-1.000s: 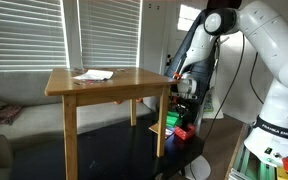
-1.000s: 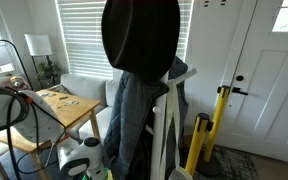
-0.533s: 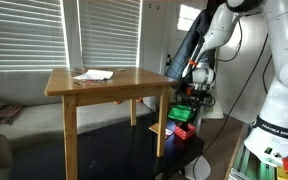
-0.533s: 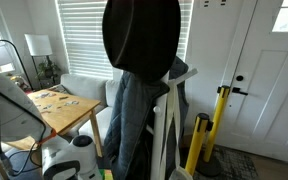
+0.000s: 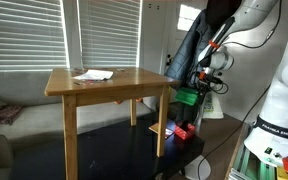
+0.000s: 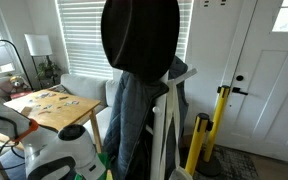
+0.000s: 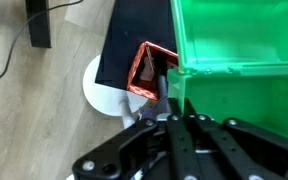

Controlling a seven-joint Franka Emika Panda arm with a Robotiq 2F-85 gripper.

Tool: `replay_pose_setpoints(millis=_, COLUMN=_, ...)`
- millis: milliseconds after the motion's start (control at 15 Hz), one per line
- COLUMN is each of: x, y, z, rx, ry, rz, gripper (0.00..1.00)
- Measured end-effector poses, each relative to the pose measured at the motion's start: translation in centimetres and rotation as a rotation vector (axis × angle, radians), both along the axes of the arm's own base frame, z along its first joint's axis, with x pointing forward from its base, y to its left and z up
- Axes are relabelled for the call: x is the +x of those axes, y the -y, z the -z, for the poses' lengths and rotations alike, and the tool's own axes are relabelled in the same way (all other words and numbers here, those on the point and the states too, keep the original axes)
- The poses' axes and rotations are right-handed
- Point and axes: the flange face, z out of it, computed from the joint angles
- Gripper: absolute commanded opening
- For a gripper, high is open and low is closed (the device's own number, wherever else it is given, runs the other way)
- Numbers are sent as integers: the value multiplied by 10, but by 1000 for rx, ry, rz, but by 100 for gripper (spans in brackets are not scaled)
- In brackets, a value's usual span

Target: Pick up the green lunch box and put it on the table

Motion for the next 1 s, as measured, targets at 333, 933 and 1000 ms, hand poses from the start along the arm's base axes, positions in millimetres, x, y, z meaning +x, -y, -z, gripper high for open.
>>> replay_pose_setpoints(millis=333, x=5, y=-8, z=-68, rx=-42, ry=118, rz=-141, gripper=6)
replay_pose_setpoints(millis=933, x=-2, y=-20, z=-92, rx=-16, ry=156, rz=-177, gripper=1)
replay_pose_setpoints(millis=1000, x=0, y=-19, z=-96, rx=-30, ry=161, rz=-188, gripper=1)
